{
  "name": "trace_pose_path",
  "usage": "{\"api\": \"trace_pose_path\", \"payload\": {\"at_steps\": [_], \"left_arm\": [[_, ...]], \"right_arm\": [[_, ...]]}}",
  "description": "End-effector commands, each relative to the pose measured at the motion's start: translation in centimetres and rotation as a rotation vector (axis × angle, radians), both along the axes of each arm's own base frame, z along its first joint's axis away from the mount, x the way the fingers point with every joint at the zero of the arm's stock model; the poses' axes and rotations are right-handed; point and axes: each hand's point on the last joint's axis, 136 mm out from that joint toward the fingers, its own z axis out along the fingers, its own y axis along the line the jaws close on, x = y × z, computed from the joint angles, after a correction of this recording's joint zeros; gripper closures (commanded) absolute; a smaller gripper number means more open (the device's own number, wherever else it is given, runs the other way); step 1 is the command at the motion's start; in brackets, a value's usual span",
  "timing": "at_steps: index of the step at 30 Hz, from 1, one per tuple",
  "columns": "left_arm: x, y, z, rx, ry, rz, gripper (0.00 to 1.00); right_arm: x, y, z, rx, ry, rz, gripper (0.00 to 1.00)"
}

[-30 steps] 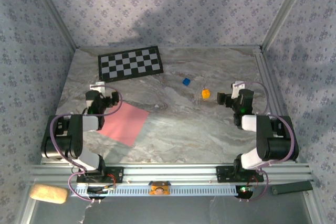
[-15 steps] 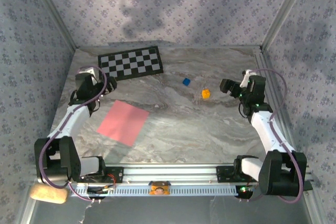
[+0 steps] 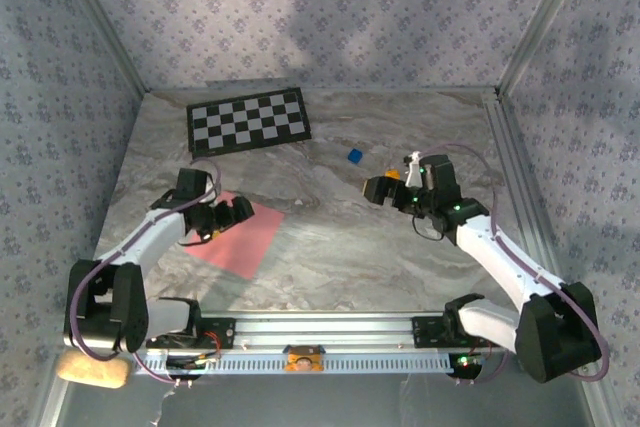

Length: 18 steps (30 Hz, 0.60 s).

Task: Fold a paper plane with a square sheet of paper (pick it up from the middle)
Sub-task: Move the square sheet of paper to the center of the table.

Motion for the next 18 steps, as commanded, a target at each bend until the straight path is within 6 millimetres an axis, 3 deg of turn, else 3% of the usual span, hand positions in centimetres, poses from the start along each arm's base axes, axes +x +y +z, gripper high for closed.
{"api": "trace_pose_path", "payload": {"at_steps": [1,10,18], "left_arm": [[-1.9,0.1,-0.7,0.002,0.073,0.031,0.06],[-3.8,-0.2,-2.0,-0.008,0.144,0.065,0.06],[-3.9,-3.0,-2.6,-0.08,0.164,0.178,0.05]], "right_arm": [[-0.1,0.6,0.6,0.004,-0.034,-0.033,0.0],[-0.6,2.8,0.5,0.027,-0.048,-0.029,0.0],[-0.6,2.9,-0.6,0.011,-0.006,-0.072,0.0]]}}
